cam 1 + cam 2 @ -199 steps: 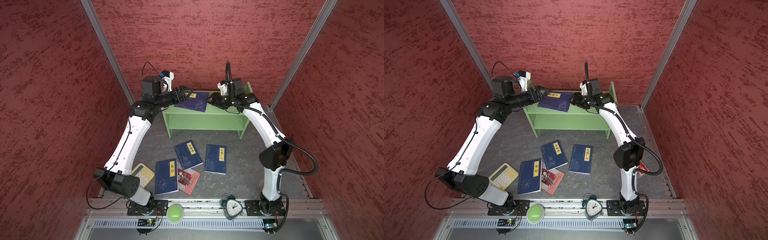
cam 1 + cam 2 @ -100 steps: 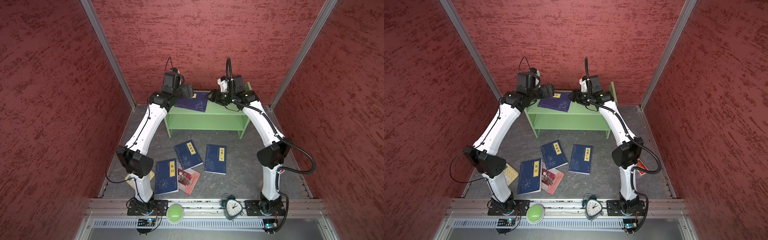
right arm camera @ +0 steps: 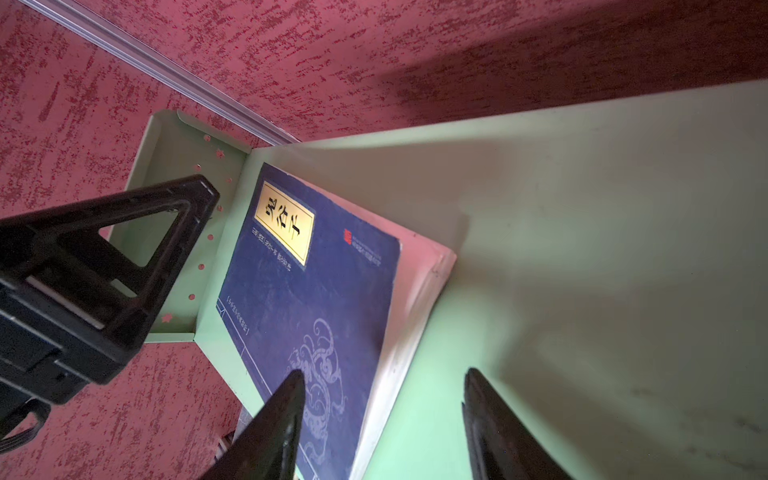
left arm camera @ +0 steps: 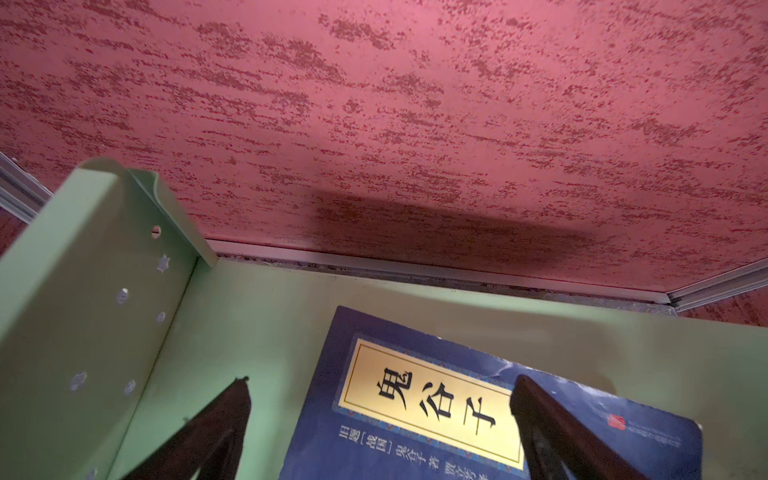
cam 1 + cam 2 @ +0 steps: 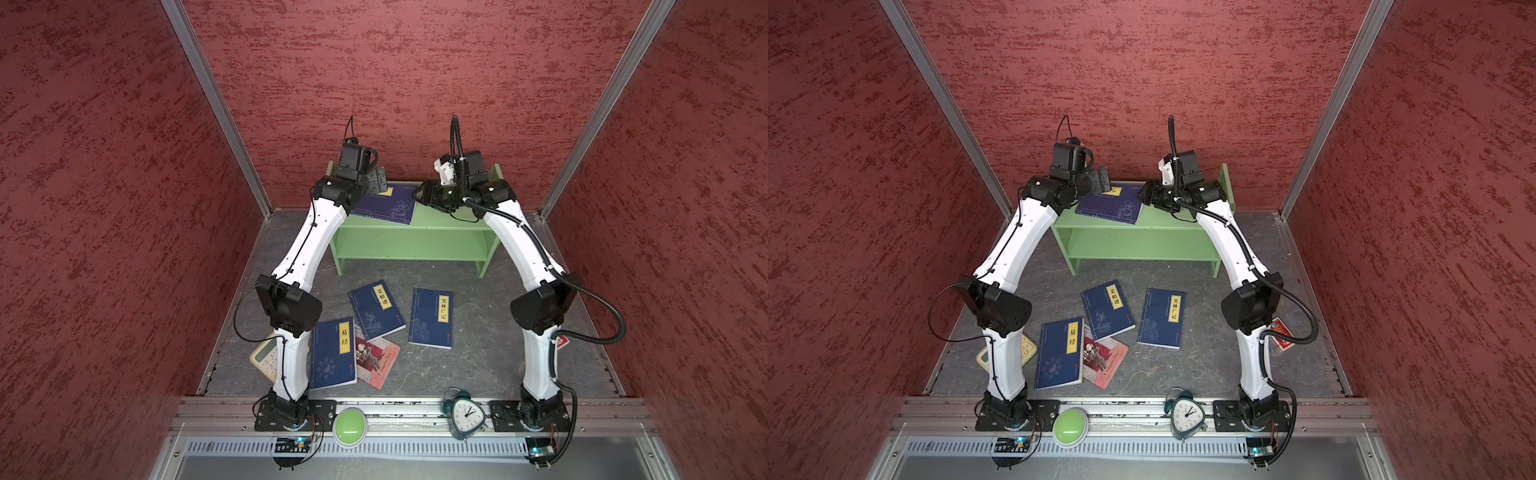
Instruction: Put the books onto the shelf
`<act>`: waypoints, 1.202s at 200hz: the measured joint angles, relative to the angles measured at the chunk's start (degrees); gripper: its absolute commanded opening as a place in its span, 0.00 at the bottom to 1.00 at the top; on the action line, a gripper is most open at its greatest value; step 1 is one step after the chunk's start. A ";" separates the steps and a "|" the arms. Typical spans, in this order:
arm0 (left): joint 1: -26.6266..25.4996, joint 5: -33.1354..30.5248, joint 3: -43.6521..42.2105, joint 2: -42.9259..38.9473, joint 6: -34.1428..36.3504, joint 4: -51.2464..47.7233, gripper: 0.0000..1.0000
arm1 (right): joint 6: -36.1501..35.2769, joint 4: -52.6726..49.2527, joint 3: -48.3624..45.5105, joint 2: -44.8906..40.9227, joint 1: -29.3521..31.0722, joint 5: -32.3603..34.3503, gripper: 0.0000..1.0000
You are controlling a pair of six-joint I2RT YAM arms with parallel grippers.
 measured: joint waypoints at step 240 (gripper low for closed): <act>3.10 14.45 -5.11 -2.58 -5.68 -5.77 1.00 | -1.36 -4.74 7.54 4.44 -2.47 -4.26 0.68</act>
